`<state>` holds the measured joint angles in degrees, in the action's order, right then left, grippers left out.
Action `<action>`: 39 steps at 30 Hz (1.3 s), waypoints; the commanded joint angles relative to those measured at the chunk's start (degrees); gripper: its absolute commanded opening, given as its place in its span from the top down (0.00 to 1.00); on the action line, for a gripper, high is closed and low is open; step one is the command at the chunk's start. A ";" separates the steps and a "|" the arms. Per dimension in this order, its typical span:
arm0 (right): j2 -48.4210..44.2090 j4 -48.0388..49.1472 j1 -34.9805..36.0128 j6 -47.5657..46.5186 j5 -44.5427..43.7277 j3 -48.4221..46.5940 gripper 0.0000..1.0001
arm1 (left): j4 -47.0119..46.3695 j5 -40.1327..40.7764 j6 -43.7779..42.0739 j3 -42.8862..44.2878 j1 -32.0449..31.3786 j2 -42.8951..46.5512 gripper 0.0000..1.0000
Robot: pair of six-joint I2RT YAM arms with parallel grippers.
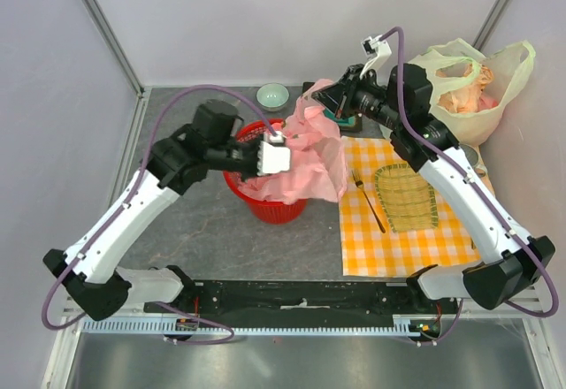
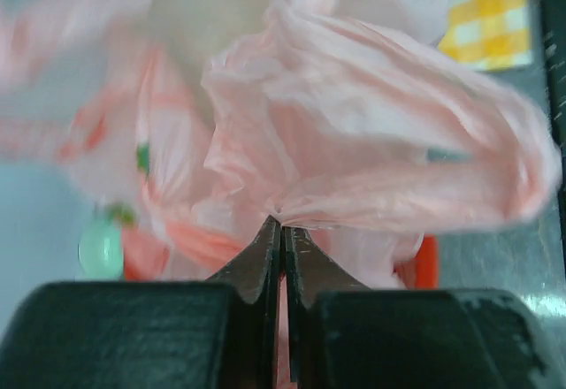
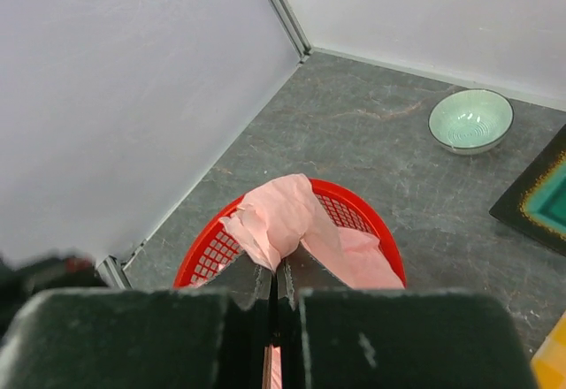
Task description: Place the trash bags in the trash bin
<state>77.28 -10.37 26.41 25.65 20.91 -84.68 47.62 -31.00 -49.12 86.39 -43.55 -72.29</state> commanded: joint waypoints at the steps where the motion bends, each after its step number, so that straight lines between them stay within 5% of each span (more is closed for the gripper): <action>1: -1.16 -2.54 -0.05 -3.84 -0.25 -1.54 1.00 | 11.33 -2.93 -8.51 -4.79 12.85 8.82 0.98; 5: -0.81 -5.18 -0.13 -6.57 0.63 -0.40 1.00 | 13.47 -0.83 -18.27 -15.18 19.37 16.64 0.98; 10: 1.91 -8.17 -1.27 -9.91 1.86 -1.27 1.00 | 8.82 2.88 -18.82 -23.10 24.55 19.38 0.98; 17: 3.23 -10.81 -3.12 -11.59 3.53 -1.28 1.00 | 9.86 -2.11 -22.85 -19.33 37.56 14.83 0.98; 24: 0.08 -12.83 -3.12 -10.71 7.83 4.43 1.00 | 3.72 -4.68 -19.79 -19.42 38.89 6.04 0.98; 28: -3.97 -13.97 -3.12 -10.35 9.33 7.25 1.00 | 1.34 -3.97 -17.94 -17.94 40.46 4.53 0.82; 34: -6.52 -16.25 -3.04 -11.85 9.24 6.99 1.00 | 14.34 -11.53 -15.13 -5.03 48.45 5.84 0.09; 39: -7.40 -16.79 -3.12 -11.59 10.29 8.04 1.00 | 18.02 -14.60 -2.65 1.14 50.49 9.62 0.06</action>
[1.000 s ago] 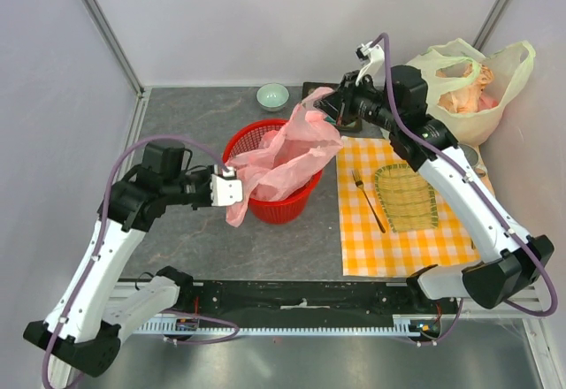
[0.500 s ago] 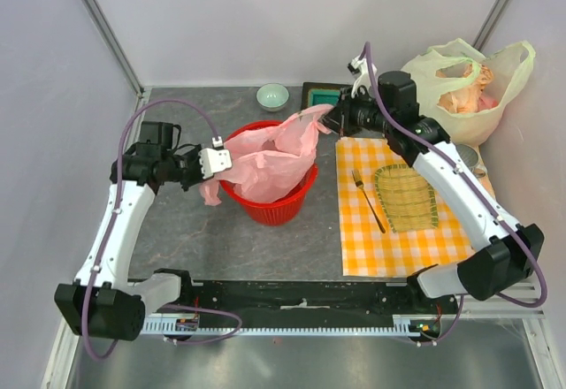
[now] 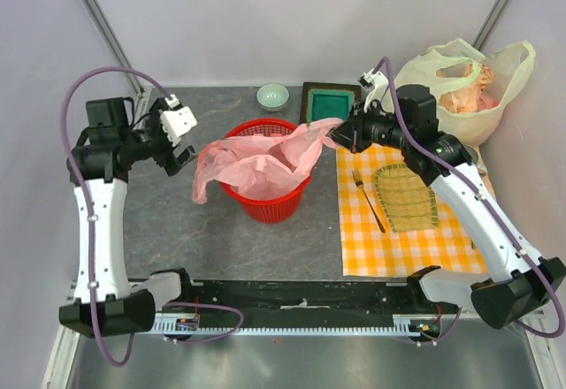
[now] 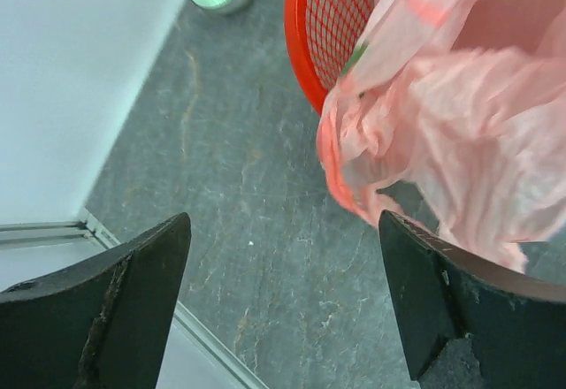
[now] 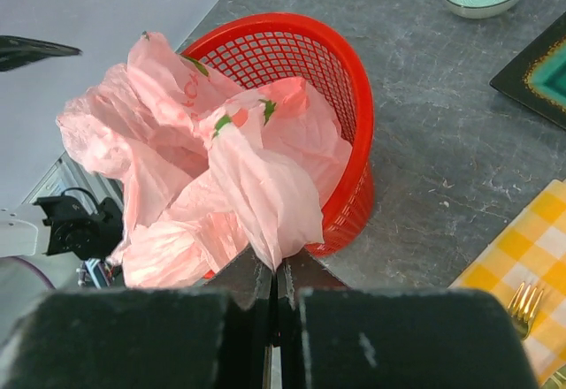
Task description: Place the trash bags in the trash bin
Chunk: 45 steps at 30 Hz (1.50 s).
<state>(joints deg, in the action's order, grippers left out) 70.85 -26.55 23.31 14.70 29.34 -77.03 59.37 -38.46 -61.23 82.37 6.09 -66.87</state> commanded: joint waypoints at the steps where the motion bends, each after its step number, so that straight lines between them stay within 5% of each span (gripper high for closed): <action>1: -1.06 -0.87 -0.02 -0.64 1.77 0.48 1.00 | 6.19 -8.03 10.60 5.35 0.86 5.25 0.06; 8: -1.59 -1.84 0.07 -1.16 2.82 0.57 1.00 | 7.51 -21.13 18.86 4.38 -1.33 6.67 0.07; 18: -2.91 -3.25 0.07 -1.60 3.00 1.01 1.00 | 0.22 -10.24 29.68 -3.87 -18.81 4.03 0.16; 21: -3.35 -3.60 0.07 -1.60 2.74 1.27 1.00 | 2.58 -9.62 26.70 -6.68 -21.19 4.38 0.33; 24: -3.79 -4.04 -0.02 -1.86 2.12 1.62 1.00 | 4.51 -8.82 22.05 -9.76 -21.82 6.92 0.59; 25: -3.88 -4.48 -0.02 -1.95 1.86 1.71 1.00 | 4.87 -9.35 18.81 -10.55 -21.91 7.97 0.78; 28: -3.35 -5.62 -0.46 -2.04 0.63 1.80 1.00 | 4.87 -11.54 14.23 -14.07 -21.99 13.60 0.98; 39: -1.24 -13.70 -4.76 -7.31 3.44 2.32 1.00 | 4.26 -10.24 2.53 -25.83 -24.28 19.94 0.98; 45: -1.77 -13.72 -4.94 -13.99 1.07 10.04 1.00 | -4.34 -2.16 2.07 -36.04 -25.95 20.73 0.98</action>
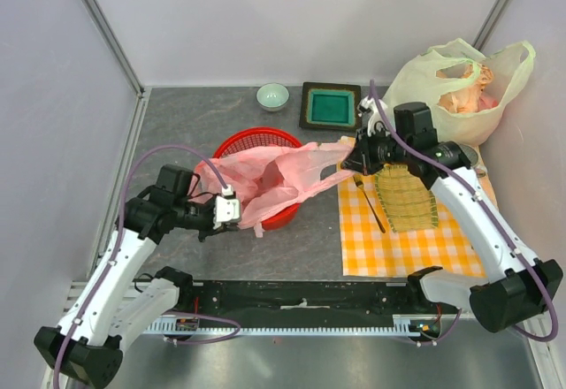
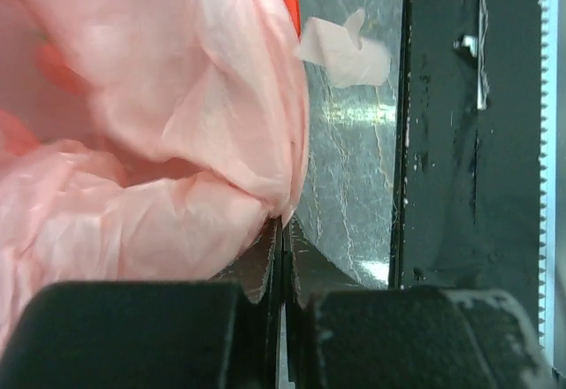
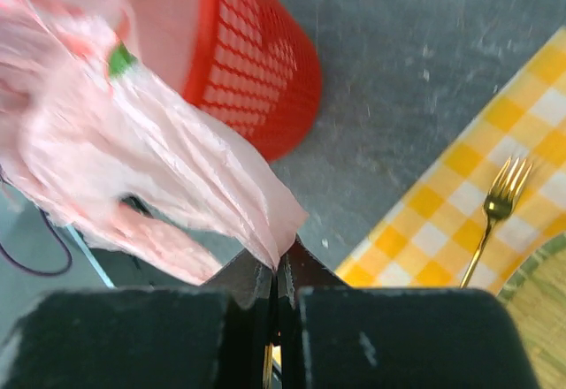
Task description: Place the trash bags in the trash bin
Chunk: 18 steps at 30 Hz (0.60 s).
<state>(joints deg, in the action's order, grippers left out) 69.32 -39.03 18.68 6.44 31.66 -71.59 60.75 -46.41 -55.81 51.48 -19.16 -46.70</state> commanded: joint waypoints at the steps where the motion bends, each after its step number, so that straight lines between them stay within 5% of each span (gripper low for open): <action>1: 0.46 -0.45 -0.22 -5.99 -2.21 5.32 1.00 | -6.86 7.37 -2.99 -6.12 -0.71 0.12 0.98; 8: 3.28 5.00 -0.31 -6.08 -4.59 9.63 1.00 | -11.71 9.50 -2.37 -11.14 -0.79 -0.14 0.98; 16: 3.02 6.15 -0.83 -4.68 -1.70 4.27 1.00 | -10.99 8.27 0.70 -5.08 -0.79 -0.24 0.98; 18: 2.58 7.12 -0.75 -3.54 -0.38 3.66 1.00 | -12.84 9.58 2.53 -4.99 -0.79 1.25 0.90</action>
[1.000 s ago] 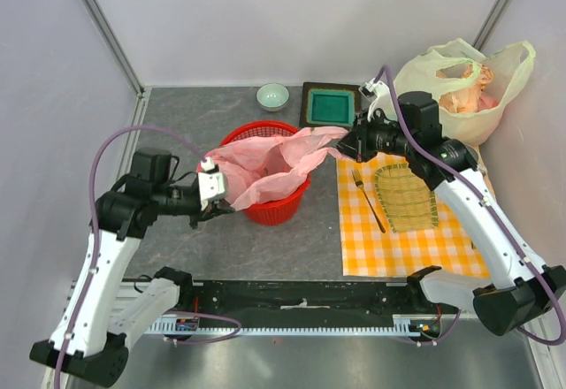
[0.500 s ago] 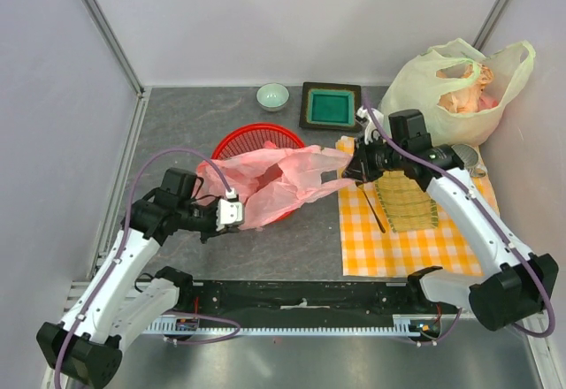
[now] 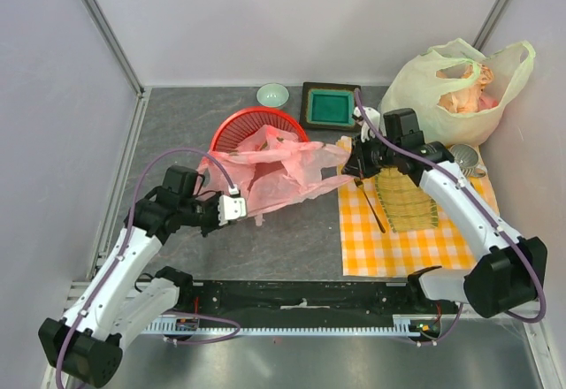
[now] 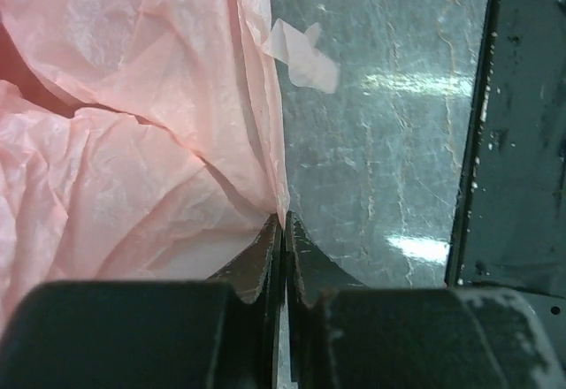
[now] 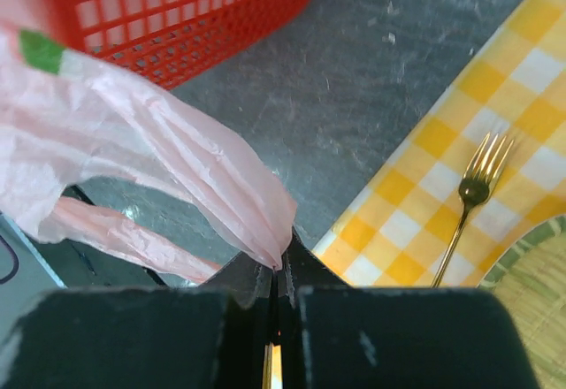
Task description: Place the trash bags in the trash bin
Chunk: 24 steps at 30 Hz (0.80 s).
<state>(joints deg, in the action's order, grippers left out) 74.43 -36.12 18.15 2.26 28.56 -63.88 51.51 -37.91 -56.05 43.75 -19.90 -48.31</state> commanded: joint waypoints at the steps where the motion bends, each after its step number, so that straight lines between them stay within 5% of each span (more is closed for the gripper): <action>1: -2.28 4.56 -0.22 2.12 3.17 -4.41 1.00 | -5.43 1.52 3.23 2.83 -0.05 3.14 0.89; 9: 4.12 10.54 -0.14 7.40 4.32 -10.91 1.00 | -13.71 6.52 4.82 6.70 -0.14 1.03 0.88; 20: 13.54 9.49 -4.18 -0.14 -0.24 -19.88 1.00 | -18.28 8.38 -0.37 7.93 -0.05 -5.90 0.84; 24: 18.01 9.22 -4.79 -5.59 -4.47 -18.57 1.00 | -18.81 11.72 -0.64 7.58 0.12 -10.29 0.90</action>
<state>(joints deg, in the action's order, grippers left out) 89.03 -27.75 13.61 2.79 28.12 -81.06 34.85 -28.47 -54.24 49.71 -19.90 -54.92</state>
